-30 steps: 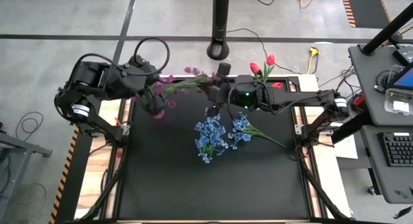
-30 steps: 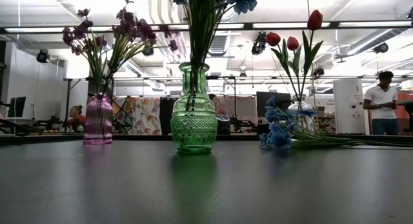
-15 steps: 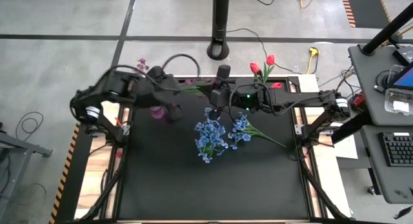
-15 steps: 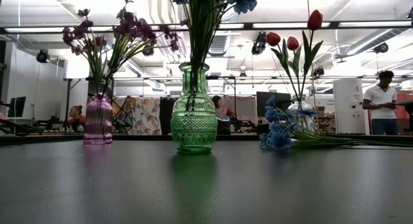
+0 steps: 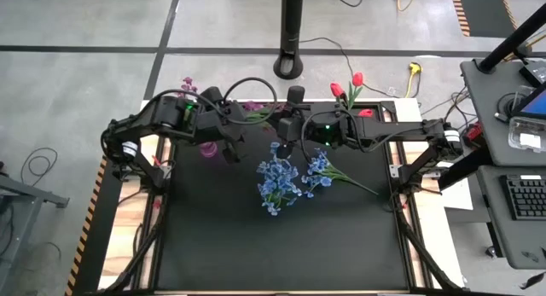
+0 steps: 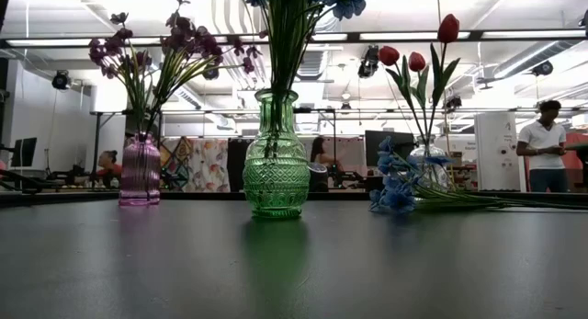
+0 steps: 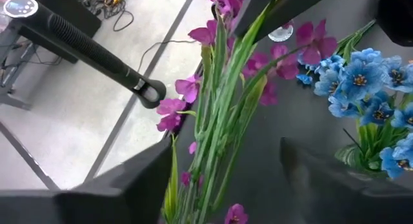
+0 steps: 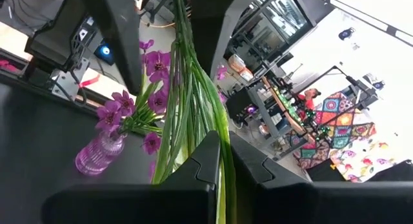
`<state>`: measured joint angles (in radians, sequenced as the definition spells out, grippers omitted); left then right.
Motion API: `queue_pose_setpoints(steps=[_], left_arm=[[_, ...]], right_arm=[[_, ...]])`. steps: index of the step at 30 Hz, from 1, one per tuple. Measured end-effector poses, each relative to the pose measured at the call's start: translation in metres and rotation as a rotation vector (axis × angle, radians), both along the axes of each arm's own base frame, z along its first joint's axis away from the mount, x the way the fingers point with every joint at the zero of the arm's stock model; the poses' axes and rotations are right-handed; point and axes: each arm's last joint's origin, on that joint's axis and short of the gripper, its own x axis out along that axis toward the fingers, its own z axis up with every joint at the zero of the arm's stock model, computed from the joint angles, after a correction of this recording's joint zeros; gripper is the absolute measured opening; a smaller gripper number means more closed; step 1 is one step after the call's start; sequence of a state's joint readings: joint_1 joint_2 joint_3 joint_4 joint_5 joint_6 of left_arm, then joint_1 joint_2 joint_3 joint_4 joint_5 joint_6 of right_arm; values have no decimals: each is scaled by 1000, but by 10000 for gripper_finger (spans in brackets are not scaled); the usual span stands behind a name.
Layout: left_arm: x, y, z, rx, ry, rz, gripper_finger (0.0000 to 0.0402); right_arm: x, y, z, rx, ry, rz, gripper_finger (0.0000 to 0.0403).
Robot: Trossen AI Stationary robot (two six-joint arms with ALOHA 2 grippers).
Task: Sort flowers into vase by color
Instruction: Put the purple flower into the purple crystal vase
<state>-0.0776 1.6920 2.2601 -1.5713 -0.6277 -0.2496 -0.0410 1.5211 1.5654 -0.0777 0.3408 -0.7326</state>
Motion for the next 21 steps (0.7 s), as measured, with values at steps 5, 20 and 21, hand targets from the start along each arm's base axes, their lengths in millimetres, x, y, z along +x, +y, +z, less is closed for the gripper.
queue_pose_setpoints(steps=[5, 20, 21], left_arm=[[0, 0, 0, 3, 2, -2, 160], [-1, -3, 1, 2, -7, -5, 5], [-2, -5, 1, 15, -10, -4, 5]], right_arm=[[0, 1, 0, 0, 0, 2, 13], [-3, 5, 1, 59, -7, 5, 55], [-4, 6, 2, 75, -16, 6, 70]])
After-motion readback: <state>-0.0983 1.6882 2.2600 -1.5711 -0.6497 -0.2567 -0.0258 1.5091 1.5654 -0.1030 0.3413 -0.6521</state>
